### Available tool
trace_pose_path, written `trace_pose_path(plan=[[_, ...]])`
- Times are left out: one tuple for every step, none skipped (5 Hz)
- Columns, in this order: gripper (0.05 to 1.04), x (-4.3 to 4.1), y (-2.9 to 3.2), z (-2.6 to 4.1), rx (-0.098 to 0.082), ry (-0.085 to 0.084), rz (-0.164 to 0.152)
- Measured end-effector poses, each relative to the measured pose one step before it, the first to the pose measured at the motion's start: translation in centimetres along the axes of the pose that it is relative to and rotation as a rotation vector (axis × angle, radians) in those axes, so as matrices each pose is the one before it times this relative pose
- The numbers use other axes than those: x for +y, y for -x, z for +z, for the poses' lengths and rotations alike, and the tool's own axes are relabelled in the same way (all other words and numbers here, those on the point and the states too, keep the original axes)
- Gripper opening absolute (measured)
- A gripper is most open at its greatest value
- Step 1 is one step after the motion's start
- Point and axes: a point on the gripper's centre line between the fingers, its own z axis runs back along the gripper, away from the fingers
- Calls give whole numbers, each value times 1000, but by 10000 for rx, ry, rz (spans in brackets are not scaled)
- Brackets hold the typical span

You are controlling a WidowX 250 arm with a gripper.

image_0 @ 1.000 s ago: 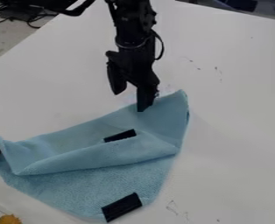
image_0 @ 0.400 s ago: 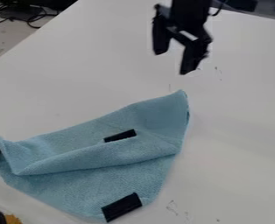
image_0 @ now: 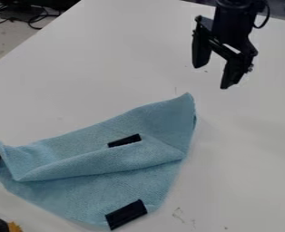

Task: Fold the cloth from the top left to the bottom right

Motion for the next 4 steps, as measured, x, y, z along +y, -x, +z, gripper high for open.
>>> trace_pose_path(plan=[[1000, 1077, -283, -2406, -70, 291, 339], [1001, 697, -306, -435, -324, 94, 156], [1000, 527, 1098, -1278, 289, 159, 294], [1001, 370, 1226, -1241, 76, 216, 245]])
